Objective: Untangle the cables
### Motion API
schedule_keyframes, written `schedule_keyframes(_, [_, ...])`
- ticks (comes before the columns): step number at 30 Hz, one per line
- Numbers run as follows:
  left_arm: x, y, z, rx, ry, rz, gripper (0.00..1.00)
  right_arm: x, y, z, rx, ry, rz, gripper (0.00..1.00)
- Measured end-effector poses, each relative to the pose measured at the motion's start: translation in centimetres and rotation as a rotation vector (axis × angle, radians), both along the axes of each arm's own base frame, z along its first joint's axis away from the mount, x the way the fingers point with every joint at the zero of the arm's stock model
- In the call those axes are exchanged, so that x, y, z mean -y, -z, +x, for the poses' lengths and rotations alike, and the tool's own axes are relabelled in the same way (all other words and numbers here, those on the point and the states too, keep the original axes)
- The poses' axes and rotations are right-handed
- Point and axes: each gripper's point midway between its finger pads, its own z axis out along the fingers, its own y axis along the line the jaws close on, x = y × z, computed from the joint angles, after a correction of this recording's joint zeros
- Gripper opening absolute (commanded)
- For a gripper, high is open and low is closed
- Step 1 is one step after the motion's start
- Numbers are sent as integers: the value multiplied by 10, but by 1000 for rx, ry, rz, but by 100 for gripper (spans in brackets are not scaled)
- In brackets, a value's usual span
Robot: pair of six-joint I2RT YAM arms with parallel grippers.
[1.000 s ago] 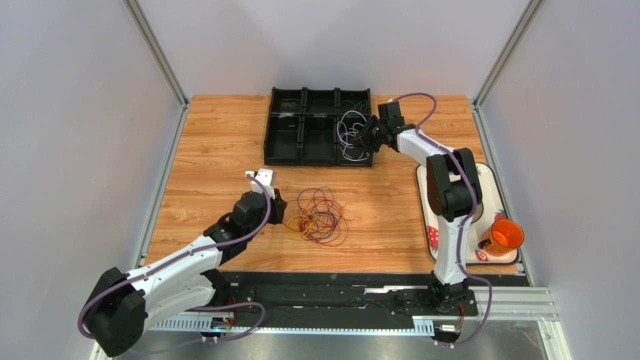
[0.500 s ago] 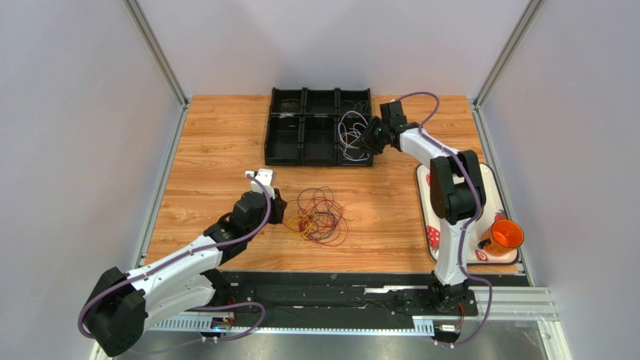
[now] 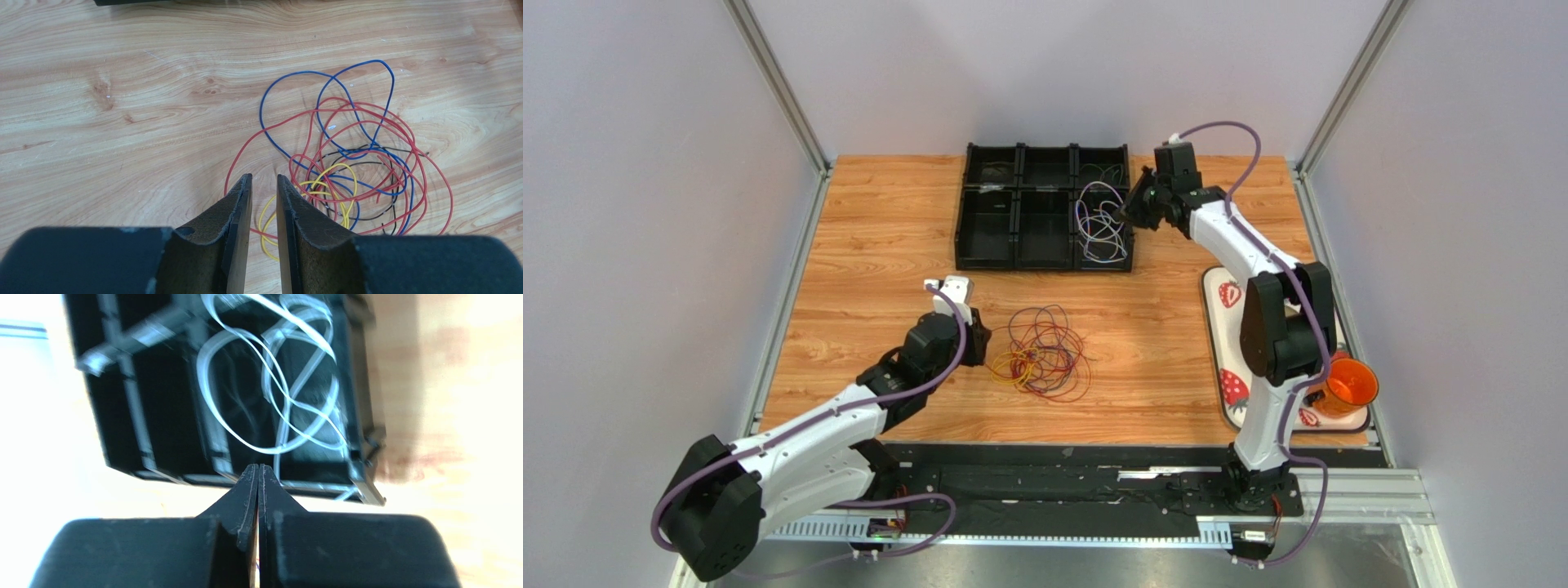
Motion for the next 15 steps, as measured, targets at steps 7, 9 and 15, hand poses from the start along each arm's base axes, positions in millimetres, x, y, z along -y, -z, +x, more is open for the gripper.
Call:
schedule_keyframes(7, [0,0,1,-1,-1,1,29,-8,-46,56,166,-7,-18,0])
schedule_keyframes(9, [0,0,1,-1,0,1,29,-8,-42,65,175,-3,-37,0])
schedule_keyframes(15, [0,2,0,-7,0,6,29,-5,-18,87,168,9,-92,0])
